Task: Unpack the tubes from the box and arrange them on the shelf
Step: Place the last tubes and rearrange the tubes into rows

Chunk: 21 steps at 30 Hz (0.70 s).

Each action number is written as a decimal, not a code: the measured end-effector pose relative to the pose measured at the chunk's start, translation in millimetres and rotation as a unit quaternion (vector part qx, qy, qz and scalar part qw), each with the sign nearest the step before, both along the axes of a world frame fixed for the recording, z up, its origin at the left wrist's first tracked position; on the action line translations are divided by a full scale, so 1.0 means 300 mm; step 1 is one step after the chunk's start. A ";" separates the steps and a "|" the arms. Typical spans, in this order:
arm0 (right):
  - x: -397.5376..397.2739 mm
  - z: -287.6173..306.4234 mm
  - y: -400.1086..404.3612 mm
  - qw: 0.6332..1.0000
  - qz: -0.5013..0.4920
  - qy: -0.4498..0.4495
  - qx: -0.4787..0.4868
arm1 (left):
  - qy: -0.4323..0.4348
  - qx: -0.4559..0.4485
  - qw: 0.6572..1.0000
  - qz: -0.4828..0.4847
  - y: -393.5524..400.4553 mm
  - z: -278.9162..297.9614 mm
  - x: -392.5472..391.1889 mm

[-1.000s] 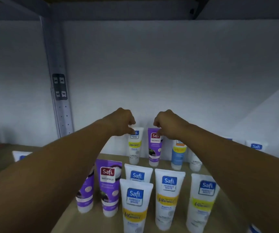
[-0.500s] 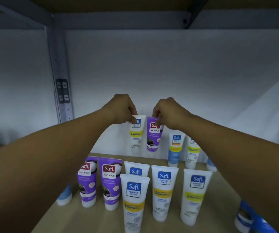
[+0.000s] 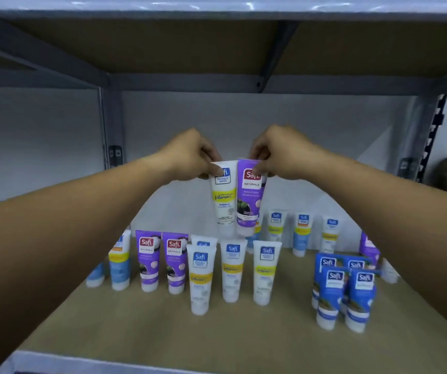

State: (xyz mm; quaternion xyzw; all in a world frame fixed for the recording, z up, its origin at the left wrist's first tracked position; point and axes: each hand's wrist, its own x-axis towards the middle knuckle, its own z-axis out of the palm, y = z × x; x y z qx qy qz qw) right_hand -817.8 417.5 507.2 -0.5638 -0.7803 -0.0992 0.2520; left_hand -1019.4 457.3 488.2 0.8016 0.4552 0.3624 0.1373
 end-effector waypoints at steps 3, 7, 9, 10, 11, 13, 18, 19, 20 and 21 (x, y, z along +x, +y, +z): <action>0.013 -0.053 -0.094 0.999 -0.005 -0.005 -0.034 | 0.000 -0.039 0.999 -0.028 -0.080 -0.069 0.013; 0.036 -0.184 -0.176 0.998 0.000 -0.017 -0.069 | 0.018 -0.069 0.996 -0.046 -0.152 -0.204 0.030; 0.050 -0.260 -0.198 0.996 0.008 -0.005 -0.090 | 0.038 -0.076 0.995 -0.048 -0.183 -0.281 0.035; 0.057 -0.297 -0.205 0.995 0.012 0.002 -0.098 | 0.047 -0.077 0.995 -0.047 -0.193 -0.318 0.036; 0.063 -0.332 -0.208 0.994 0.014 0.005 -0.104 | 0.057 -0.076 0.994 -0.046 -0.200 -0.353 0.037; 0.071 -0.394 -0.212 0.993 0.016 0.011 -0.118 | 0.069 -0.074 0.994 -0.041 -0.209 -0.413 0.035; 0.088 -0.493 -0.213 0.988 0.018 0.036 -0.151 | 0.059 -0.060 0.996 -0.032 -0.220 -0.497 0.020; 0.092 -0.503 -0.212 0.987 0.019 0.046 -0.152 | 0.046 -0.055 0.997 -0.031 -0.221 -0.506 0.018; 0.096 -0.511 -0.211 0.986 0.020 0.058 -0.153 | 0.034 -0.054 0.998 -0.030 -0.224 -0.516 0.015; 0.099 -0.518 -0.211 0.985 0.022 0.074 -0.154 | 0.024 -0.055 0.998 -0.031 -0.228 -0.527 0.014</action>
